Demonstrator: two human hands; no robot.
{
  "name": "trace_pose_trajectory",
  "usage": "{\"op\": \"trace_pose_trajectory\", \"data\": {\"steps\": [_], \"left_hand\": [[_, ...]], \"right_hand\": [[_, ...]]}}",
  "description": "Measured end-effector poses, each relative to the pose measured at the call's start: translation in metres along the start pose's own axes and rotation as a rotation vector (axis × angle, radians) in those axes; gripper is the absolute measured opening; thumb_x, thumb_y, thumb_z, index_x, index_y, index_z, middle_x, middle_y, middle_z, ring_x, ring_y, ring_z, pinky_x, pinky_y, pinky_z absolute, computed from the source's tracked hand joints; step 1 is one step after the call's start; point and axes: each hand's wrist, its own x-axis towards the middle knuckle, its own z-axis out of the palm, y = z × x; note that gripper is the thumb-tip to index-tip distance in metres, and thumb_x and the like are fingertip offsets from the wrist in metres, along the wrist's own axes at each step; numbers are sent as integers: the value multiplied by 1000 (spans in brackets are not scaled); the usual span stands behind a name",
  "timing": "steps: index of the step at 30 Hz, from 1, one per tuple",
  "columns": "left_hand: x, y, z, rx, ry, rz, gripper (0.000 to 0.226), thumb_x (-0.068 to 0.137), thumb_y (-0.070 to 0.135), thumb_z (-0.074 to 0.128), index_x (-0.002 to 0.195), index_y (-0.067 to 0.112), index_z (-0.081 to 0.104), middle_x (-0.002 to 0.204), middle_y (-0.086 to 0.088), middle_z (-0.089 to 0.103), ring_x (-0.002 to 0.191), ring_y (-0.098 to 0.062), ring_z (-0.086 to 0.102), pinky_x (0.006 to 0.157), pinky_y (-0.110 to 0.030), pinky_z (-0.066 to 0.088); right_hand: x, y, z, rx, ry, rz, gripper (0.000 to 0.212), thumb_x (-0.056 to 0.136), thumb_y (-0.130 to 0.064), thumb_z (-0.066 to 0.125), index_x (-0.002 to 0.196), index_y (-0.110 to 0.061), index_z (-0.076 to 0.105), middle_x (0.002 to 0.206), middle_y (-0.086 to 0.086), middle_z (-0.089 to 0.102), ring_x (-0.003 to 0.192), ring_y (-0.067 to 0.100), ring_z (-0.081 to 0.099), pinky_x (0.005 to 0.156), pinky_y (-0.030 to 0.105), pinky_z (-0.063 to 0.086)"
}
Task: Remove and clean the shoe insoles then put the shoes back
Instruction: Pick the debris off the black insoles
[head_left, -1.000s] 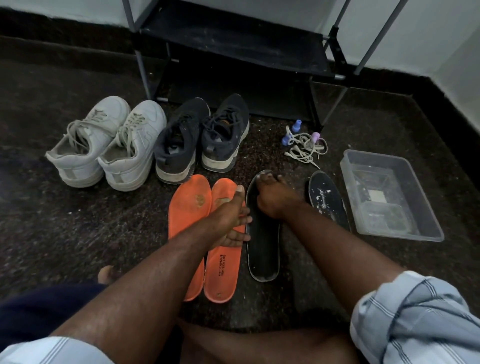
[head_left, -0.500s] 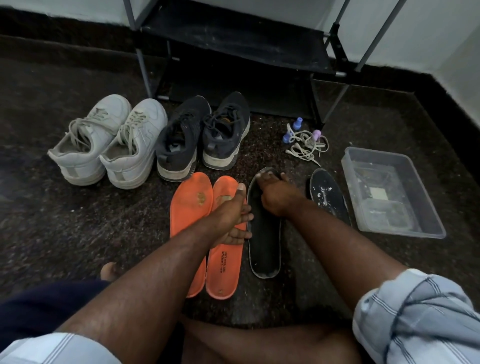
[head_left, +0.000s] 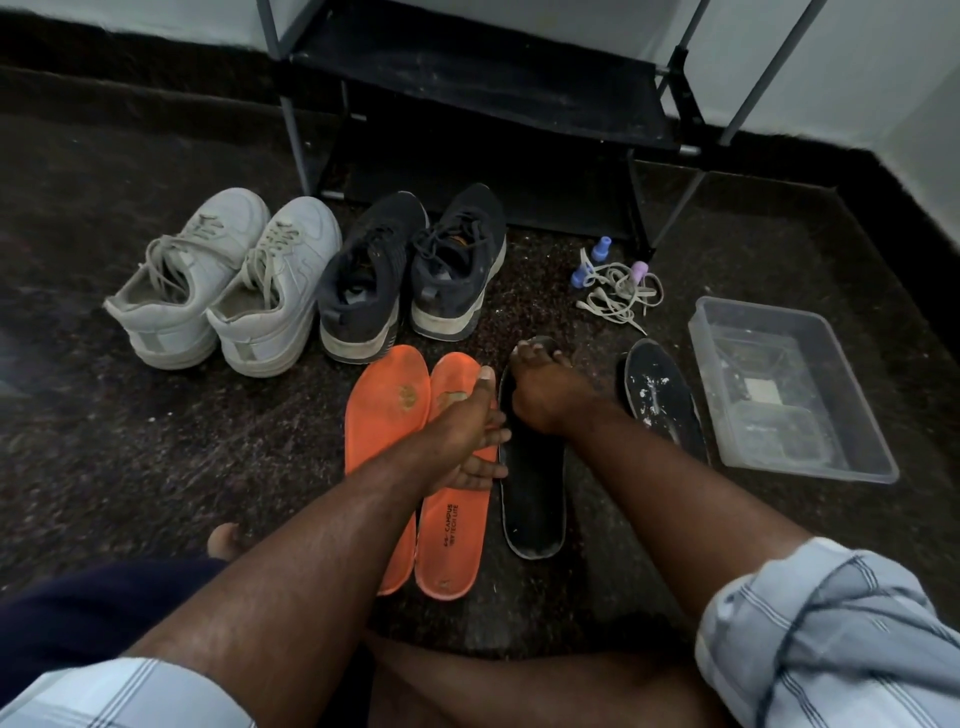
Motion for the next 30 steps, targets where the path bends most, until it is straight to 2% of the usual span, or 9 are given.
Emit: {"op": "trace_pose_trajectory", "data": {"steps": [4,6,8,10,13,18,22,26,30], "left_hand": [[-5,0,2,15,0,11,87,92,79,15,153,20,35,148,-3,52,115,-37,63,102,-45,48],[-7,-1,3,14,-11,15,87,92,78,15,153,19,35,151,-2,48,119,-38,61,105,-46,46],[-6,-2,3,6,-9,16,87,93,77,16,152,17,38,150,-1,49,118,-38,61,107,-48,44],[-5,-2,2,-3,2,18,86,93,77,18,151,16,40,148,0,52,116,-39,62,107,-49,45],[-5,-2,2,-7,7,22,88,92,78,19,150,16,41,146,-1,54,114,-39,63,105,-49,46],[-4,-1,2,5,1,26,87,91,79,18,144,17,48,144,-2,56,112,-39,64,104,-49,46],[-5,-1,2,-9,13,19,90,90,80,19,146,14,45,147,-4,53,112,-39,65,102,-48,47],[-7,-3,4,15,21,37,91,90,81,19,145,14,45,145,-5,55,108,-38,66,99,-47,50],[-8,-4,5,16,23,35,88,90,80,21,142,15,48,144,-8,55,102,-39,68,93,-47,51]], "right_hand": [[-31,-9,9,49,-60,-184,61,95,-24,48,150,-5,28,157,16,26,145,30,27,117,45,23],[-42,-5,5,178,-17,-232,40,93,-21,48,132,-14,53,137,13,54,126,29,53,103,38,42],[-47,0,-1,183,20,-204,23,94,-23,49,110,-19,65,113,9,68,102,28,65,84,34,50],[-44,1,-5,186,54,-108,19,96,-24,51,101,-16,67,102,11,70,94,30,66,79,35,51],[-38,-7,-5,242,82,36,18,90,-21,58,101,-12,69,104,13,66,95,30,65,80,33,51],[-58,-20,0,132,17,-59,23,95,-19,55,103,-2,68,106,19,64,97,34,64,77,35,47],[-80,-22,5,154,-9,-69,25,93,-30,58,98,-9,70,99,15,70,92,33,66,73,35,50],[-84,-32,3,395,141,95,17,87,-28,64,98,-16,69,96,11,72,91,31,66,70,35,49],[-82,-35,3,421,72,76,8,82,-24,68,88,-20,67,89,6,72,85,27,68,63,29,46]]}}
